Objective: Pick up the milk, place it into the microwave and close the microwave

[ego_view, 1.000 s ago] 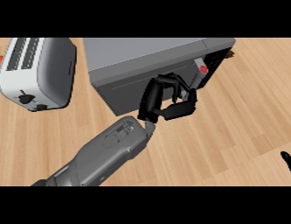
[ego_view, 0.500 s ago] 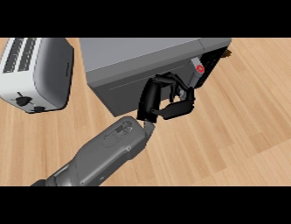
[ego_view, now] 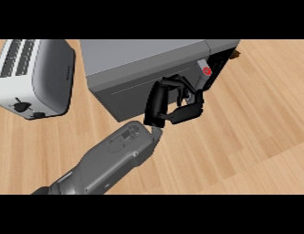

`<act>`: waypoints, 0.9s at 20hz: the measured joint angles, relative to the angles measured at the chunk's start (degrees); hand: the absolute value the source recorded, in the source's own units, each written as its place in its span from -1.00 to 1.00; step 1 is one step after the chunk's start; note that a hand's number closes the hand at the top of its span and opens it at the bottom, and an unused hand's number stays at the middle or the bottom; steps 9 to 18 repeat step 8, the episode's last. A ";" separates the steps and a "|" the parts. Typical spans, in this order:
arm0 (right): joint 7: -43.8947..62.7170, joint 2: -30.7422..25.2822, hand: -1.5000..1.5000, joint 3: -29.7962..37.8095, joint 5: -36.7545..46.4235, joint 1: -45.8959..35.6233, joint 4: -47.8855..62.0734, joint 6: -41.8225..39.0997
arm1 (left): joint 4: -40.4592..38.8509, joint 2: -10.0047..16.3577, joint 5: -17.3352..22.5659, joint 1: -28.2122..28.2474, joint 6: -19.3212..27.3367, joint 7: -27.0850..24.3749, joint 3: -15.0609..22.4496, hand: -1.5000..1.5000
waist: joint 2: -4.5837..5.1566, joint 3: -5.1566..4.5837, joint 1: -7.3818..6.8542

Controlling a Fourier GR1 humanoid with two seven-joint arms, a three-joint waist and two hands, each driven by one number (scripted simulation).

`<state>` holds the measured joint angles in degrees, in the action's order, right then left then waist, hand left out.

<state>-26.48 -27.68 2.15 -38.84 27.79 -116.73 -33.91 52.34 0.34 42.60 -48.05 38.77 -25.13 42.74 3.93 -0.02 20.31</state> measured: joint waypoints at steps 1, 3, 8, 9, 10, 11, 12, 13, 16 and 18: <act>0.14 -0.24 -1.00 0.15 -0.31 0.13 -0.19 -0.11 | -0.25 -0.12 0.13 -0.17 -0.10 -0.25 0.00 1.00 | 0.04 -0.01 -0.04; 0.33 -0.57 -1.00 0.36 -0.96 0.43 -0.48 -0.34 | -0.42 -0.13 0.50 -0.26 -0.06 -0.70 0.04 1.00 | 0.07 0.00 0.10; 1.02 -1.56 -1.00 0.79 -2.23 1.20 -1.31 -0.95 | -0.93 -0.18 1.34 -0.55 -0.01 -1.47 0.32 1.00 | 0.03 0.02 0.16; 1.02 -1.56 -1.00 0.79 -2.23 1.20 -1.31 -0.95 | -0.93 -0.18 1.34 -0.55 -0.01 -1.47 0.32 1.00 | 0.03 0.02 0.16; 1.02 -1.56 -1.00 0.79 -2.23 1.20 -1.31 -0.95 | -0.93 -0.18 1.34 -0.55 -0.01 -1.47 0.32 1.00 | 0.03 0.02 0.16; 1.02 -1.56 -1.00 0.79 -2.23 1.20 -1.31 -0.95 | -0.93 -0.18 1.34 -0.55 -0.01 -1.47 0.32 1.00 | 0.03 0.02 0.16; 1.02 -1.56 -1.00 0.79 -2.23 1.20 -1.31 -0.95 | -0.93 -0.18 1.34 -0.55 -0.01 -1.47 0.32 1.00 | 0.03 0.02 0.16; 1.02 -1.56 -1.00 0.79 -2.23 1.20 -1.31 -0.95 | -0.93 -0.18 1.34 -0.55 -0.01 -1.47 0.32 1.00 | 0.03 0.02 0.16; 1.02 -1.56 -1.00 0.79 -2.23 1.20 -1.31 -0.95 | -0.93 -0.18 1.34 -0.55 -0.01 -1.47 0.32 1.00 | 0.03 0.02 0.16; 1.02 -1.56 -1.00 0.79 -2.23 1.20 -1.31 -0.95 | -0.93 -0.18 1.34 -0.55 -0.01 -1.47 0.32 1.00 | 0.03 0.02 0.16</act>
